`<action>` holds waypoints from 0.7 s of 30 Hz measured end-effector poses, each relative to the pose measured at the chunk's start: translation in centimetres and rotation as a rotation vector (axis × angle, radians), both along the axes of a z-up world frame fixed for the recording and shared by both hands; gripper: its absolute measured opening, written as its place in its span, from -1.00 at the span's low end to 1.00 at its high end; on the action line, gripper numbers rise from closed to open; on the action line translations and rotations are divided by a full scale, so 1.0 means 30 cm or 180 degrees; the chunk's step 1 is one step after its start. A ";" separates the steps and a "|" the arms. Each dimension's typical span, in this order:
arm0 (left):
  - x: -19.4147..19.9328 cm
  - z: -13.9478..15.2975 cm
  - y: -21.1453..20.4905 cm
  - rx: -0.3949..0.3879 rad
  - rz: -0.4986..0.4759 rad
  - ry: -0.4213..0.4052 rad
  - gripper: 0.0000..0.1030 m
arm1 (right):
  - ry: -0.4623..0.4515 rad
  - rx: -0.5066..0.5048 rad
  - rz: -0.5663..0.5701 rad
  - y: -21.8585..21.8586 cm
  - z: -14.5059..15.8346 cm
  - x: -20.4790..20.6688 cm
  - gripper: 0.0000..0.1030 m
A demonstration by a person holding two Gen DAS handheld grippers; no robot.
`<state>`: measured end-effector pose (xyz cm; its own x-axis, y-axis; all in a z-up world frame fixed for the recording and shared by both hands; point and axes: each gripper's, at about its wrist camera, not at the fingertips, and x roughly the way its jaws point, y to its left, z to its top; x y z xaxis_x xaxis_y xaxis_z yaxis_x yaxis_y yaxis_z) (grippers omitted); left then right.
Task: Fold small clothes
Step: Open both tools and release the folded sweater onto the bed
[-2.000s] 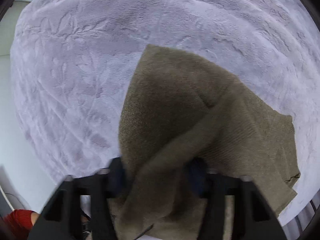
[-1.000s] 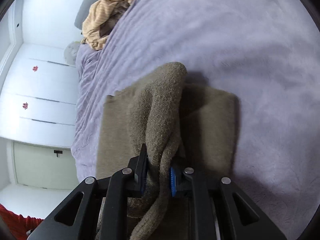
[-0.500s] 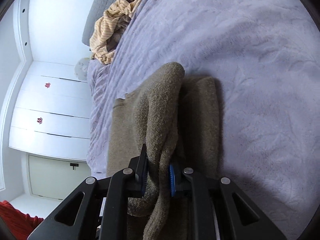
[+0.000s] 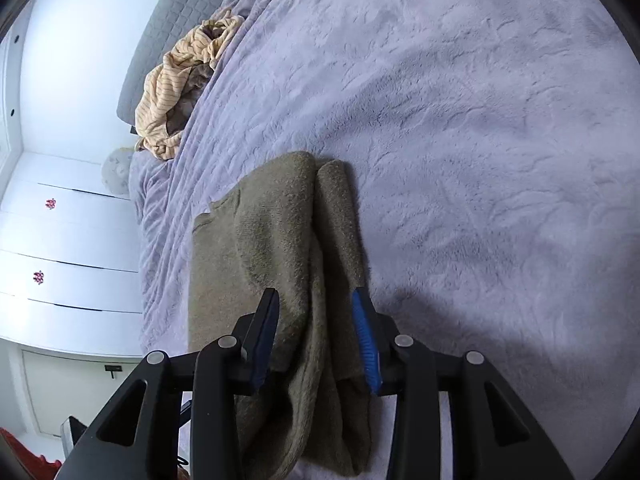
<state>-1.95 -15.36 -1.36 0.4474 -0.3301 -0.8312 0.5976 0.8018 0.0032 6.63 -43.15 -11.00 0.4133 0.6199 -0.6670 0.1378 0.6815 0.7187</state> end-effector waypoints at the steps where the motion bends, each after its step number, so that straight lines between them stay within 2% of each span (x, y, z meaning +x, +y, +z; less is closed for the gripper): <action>1: 0.020 0.017 0.032 -0.0056 0.0089 0.0012 0.23 | -0.0017 0.0067 -0.0010 0.001 0.021 -0.017 -0.19; 4: 0.087 0.048 0.107 -0.0188 0.0361 0.0033 0.26 | -0.0027 0.0280 0.0081 0.024 0.059 -0.068 -0.05; 5: 0.119 0.050 0.130 -0.0219 0.0456 0.0055 0.39 | 0.0000 0.0334 0.0152 0.040 0.064 -0.080 -0.04; 6: 0.148 0.042 0.149 -0.0214 0.0575 0.0052 0.63 | 0.0031 0.0353 0.0227 0.063 0.065 -0.081 -0.03; 8: 0.202 0.025 0.176 -0.0154 0.0802 0.0016 0.64 | 0.0139 0.0220 0.0360 0.103 0.054 -0.099 -0.03; 10: 0.279 -0.009 0.192 -0.0106 0.0970 0.0107 0.64 | 0.0253 0.0074 0.0423 0.130 0.025 -0.105 -0.03; 11: 0.313 -0.027 0.193 -0.0084 0.1043 0.0149 0.64 | 0.0308 0.0020 0.0443 0.142 0.008 -0.106 -0.07; 12: 0.352 -0.043 0.192 -0.0070 0.1114 0.0218 0.64 | 0.0353 -0.0013 0.0468 0.153 -0.005 -0.105 -0.55; 13: 0.369 -0.051 0.197 -0.0069 0.1147 0.0251 0.64 | 0.0351 -0.0020 0.0499 0.165 -0.005 -0.099 -0.81; 15: 0.378 -0.080 0.198 -0.0016 0.1179 0.0284 0.64 | 0.0290 -0.0062 0.0571 0.183 0.019 -0.095 -0.80; 18: 0.365 -0.141 0.179 0.0128 0.1139 0.0376 0.64 | 0.0251 -0.0384 0.0665 0.193 0.064 -0.097 -0.81; 21: 0.362 -0.190 0.178 0.0089 0.1146 0.0460 0.64 | 0.0482 -0.0618 0.0648 0.163 0.003 -0.142 -0.87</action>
